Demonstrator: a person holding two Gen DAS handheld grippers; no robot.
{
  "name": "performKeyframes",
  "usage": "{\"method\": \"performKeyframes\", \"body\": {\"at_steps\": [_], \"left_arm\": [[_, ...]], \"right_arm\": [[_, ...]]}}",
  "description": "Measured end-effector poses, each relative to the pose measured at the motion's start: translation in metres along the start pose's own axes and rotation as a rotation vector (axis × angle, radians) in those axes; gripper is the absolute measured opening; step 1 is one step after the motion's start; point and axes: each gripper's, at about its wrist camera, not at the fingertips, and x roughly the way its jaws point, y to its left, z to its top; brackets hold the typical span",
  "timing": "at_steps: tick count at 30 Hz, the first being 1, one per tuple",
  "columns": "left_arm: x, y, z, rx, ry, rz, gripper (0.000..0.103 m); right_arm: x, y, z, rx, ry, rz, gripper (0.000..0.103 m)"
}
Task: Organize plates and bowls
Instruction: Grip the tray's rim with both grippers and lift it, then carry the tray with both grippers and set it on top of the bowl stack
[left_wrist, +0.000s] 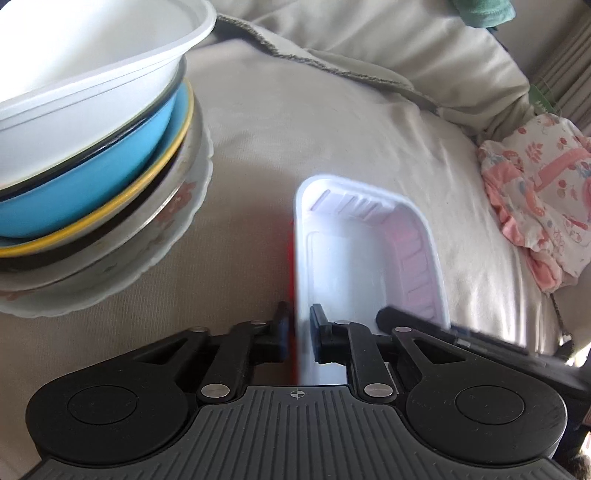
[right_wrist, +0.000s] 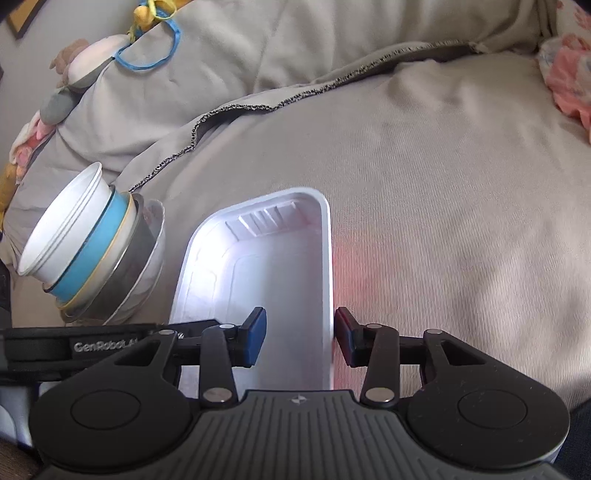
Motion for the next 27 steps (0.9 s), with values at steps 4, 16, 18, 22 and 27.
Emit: {"method": "performKeyframes", "body": {"at_steps": [4,16,18,22,27], "left_arm": [[-0.020,-0.009,-0.003,0.020,-0.006,-0.042,0.020],[-0.225,0.000,0.073,0.054,-0.332,0.003,0.021],[-0.233,0.021,0.078,0.029,-0.343,0.036,0.021],[-0.219,0.066,0.072,-0.044,-0.325,0.042,0.021],[-0.192,0.097,0.067,-0.034,-0.362,0.055,0.021]], "right_arm": [[-0.016,-0.002,-0.009,0.070,0.031,0.005,0.042],[-0.135,0.133,0.076,-0.093,-0.180,0.214,0.042],[-0.126,0.162,0.083,-0.129,-0.171,0.254,0.042],[-0.089,0.197,0.082,-0.144,-0.139,0.289,0.042],[-0.046,0.222,0.069,-0.261,-0.177,0.193,0.042]]}}
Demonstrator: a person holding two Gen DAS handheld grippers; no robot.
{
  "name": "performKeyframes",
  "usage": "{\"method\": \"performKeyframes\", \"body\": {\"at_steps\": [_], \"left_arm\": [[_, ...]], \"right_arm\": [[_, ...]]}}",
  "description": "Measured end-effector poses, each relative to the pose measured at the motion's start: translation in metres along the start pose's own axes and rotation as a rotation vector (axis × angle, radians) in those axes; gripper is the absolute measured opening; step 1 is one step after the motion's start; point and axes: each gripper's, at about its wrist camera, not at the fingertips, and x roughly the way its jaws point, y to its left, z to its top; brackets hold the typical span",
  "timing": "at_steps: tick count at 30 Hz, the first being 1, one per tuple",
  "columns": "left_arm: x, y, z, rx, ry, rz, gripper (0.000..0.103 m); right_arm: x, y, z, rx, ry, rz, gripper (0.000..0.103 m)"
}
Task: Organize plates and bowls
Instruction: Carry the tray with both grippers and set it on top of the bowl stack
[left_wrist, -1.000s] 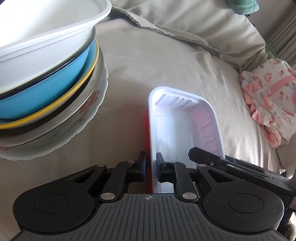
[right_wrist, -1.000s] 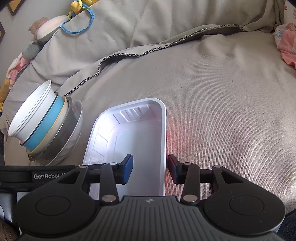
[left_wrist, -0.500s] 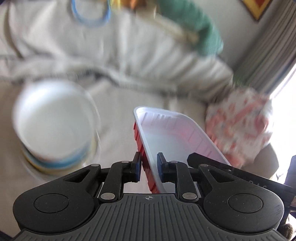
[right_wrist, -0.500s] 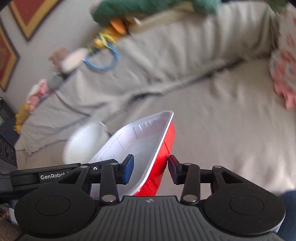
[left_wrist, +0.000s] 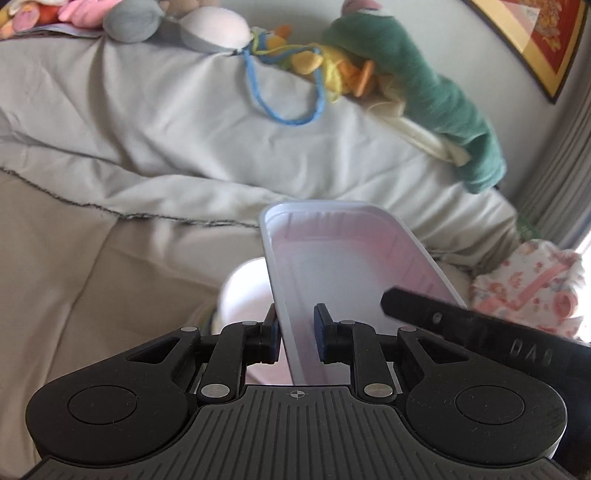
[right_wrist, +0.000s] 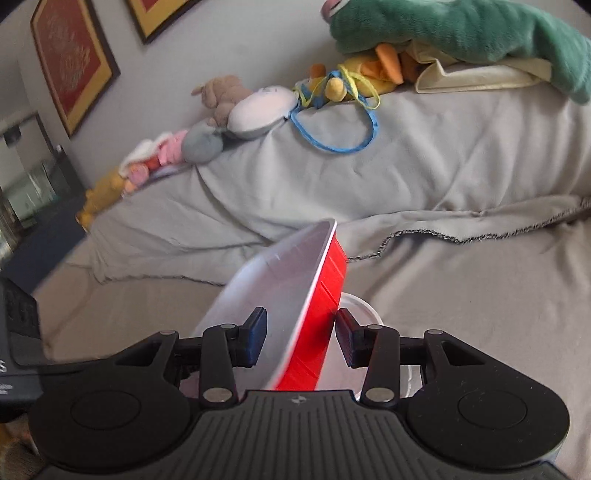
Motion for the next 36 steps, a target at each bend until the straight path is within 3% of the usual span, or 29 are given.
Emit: {"method": "performKeyframes", "body": {"at_steps": [3,7,13,16,19,22,27,36], "left_arm": [[0.013,0.010,0.003,-0.002,0.005,0.025,0.021],[0.025,0.029,0.006,-0.041,0.018,-0.018,0.021],[0.044,0.046,0.003,-0.089,0.072,-0.030,0.021],[0.042,0.053,0.005,-0.135,0.071,-0.031,0.021],[0.037,0.054,0.007,-0.178,0.056,-0.083,0.022],[0.040,0.043,0.012,-0.152,0.068,-0.101,0.022],[0.052,0.046,0.010,-0.166,0.119,-0.081,0.022],[0.032,0.062,0.011,-0.220,0.115,-0.087,0.022]], "right_arm": [[0.026,-0.002,-0.014,-0.003,0.046,-0.019,0.042],[0.052,-0.013,-0.025,0.048,0.111,-0.021,0.042],[0.069,-0.016,-0.022,0.074,0.133,-0.038,0.042],[0.071,-0.008,-0.020,0.039,0.134,-0.040,0.042],[0.069,-0.009,-0.017,0.046,0.128,-0.037,0.042],[0.064,-0.018,-0.013,0.071,0.115,-0.040,0.042],[0.059,-0.027,-0.014,0.108,0.122,-0.042,0.042],[0.062,-0.018,-0.014,0.074,0.125,-0.041,0.042]]}}
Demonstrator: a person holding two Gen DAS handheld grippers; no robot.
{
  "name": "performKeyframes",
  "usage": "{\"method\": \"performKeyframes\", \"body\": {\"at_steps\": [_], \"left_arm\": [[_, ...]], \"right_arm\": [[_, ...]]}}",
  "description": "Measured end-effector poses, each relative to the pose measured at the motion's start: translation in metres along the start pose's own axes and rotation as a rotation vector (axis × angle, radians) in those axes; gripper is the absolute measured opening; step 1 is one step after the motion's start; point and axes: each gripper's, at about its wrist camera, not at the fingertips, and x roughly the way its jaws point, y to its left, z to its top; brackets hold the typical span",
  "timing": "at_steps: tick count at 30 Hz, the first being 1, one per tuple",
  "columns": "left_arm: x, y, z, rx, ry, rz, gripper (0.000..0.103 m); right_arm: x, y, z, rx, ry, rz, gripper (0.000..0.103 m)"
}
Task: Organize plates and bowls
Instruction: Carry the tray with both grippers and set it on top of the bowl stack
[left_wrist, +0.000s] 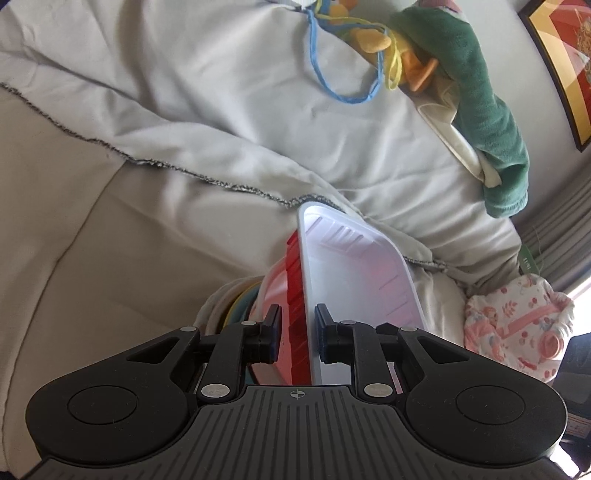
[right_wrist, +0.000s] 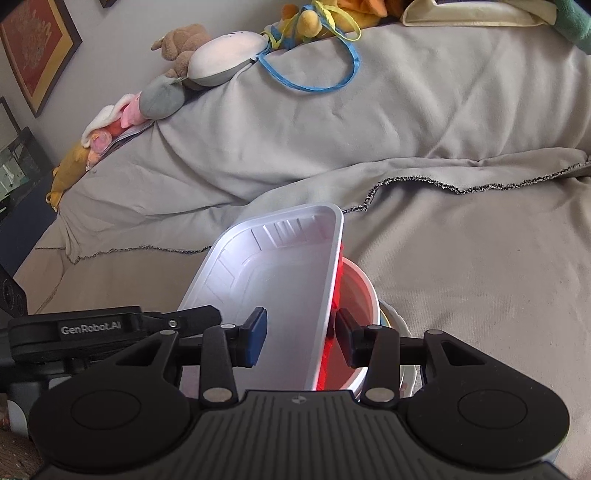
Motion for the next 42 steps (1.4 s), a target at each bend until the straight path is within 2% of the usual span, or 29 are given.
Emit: {"method": "performKeyframes", "body": {"at_steps": [4,11,33,42], "left_arm": [[0.000,-0.009,-0.003,0.020,0.029,-0.029,0.022],[0.002,-0.015,-0.004,0.035,0.027,-0.009,0.022],[0.002,-0.013,-0.003,0.034,0.041,-0.005,0.022],[-0.008,-0.007,0.002,-0.017,0.010,-0.006,0.022]], "right_arm": [[-0.007,-0.008,-0.002,0.024,0.003,0.014,0.042],[-0.019,-0.011,-0.009,0.042,-0.002,0.025,0.042],[-0.010,-0.008,-0.012,0.025,0.015,0.009,0.042],[-0.011,-0.010,-0.012,0.029,0.007,0.002,0.042]]}}
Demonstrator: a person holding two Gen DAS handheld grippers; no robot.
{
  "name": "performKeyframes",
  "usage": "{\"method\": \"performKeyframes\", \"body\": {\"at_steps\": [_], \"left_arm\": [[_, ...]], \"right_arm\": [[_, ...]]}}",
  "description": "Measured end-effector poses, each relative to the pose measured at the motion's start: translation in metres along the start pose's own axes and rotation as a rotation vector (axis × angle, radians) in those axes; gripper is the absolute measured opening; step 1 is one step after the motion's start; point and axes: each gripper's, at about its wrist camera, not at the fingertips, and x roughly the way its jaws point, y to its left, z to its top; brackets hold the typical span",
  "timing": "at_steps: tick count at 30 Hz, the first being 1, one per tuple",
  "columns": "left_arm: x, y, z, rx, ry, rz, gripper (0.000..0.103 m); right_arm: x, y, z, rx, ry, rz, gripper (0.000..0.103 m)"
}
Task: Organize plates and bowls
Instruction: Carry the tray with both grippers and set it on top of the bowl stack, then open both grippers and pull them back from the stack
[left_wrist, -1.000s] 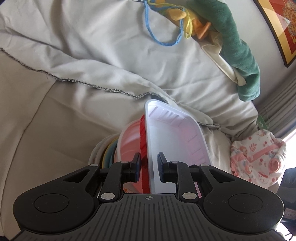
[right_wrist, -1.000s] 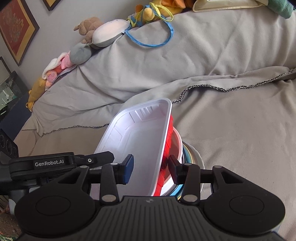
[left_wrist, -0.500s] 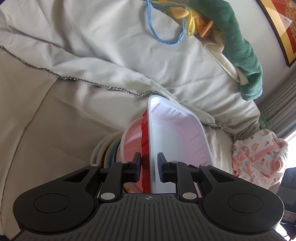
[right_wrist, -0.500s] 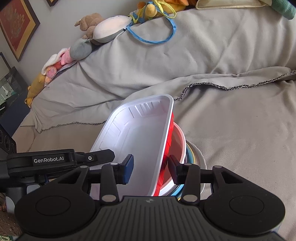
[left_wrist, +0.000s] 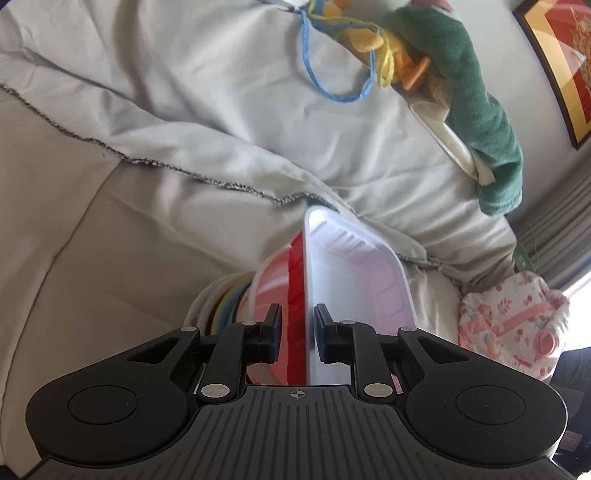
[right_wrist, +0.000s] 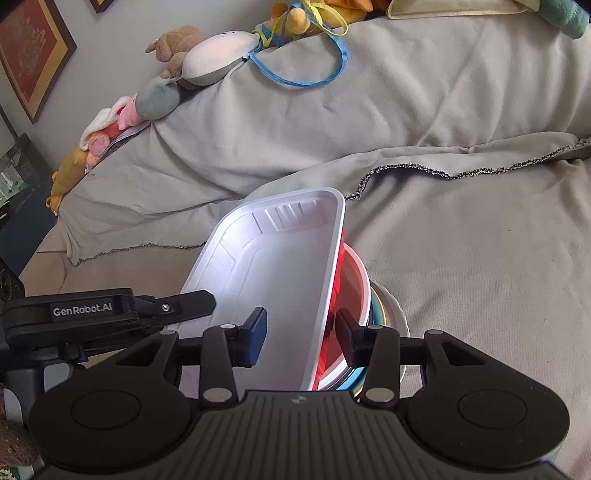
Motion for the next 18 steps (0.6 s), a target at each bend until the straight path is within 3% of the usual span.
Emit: {"method": "performKeyframes", "body": {"at_steps": [4,8,10,12,14,16,18], "left_arm": [[-0.016,0.002,0.001,-0.024,-0.038,0.003,0.022],[-0.056,-0.014,-0.016,0.048,-0.150,0.038,0.022],[-0.081,-0.034,-0.041,0.137,-0.219,0.070,0.022],[-0.101,-0.052,-0.073,0.225,-0.254,0.106,0.022],[-0.113,-0.065,-0.107,0.279,-0.243,0.129,0.020],[-0.123,-0.076,-0.141,0.310,-0.210,0.129,0.019],[-0.128,-0.086,-0.169,0.351,-0.199,0.157,0.019]], "right_arm": [[-0.011,0.000,0.001,0.011,-0.035,-0.020,0.042],[-0.046,0.007,0.000,-0.026,-0.131,-0.059,0.042],[-0.074,0.016,-0.008,-0.077,-0.197,-0.071,0.052],[-0.103,0.025,-0.024,-0.121,-0.260,-0.069,0.087],[-0.129,0.028,-0.045,-0.131,-0.320,-0.071,0.102],[-0.149,0.025,-0.072,-0.119,-0.342,-0.085,0.103],[-0.158,0.020,-0.093,-0.115,-0.294,-0.130,0.103]]}}
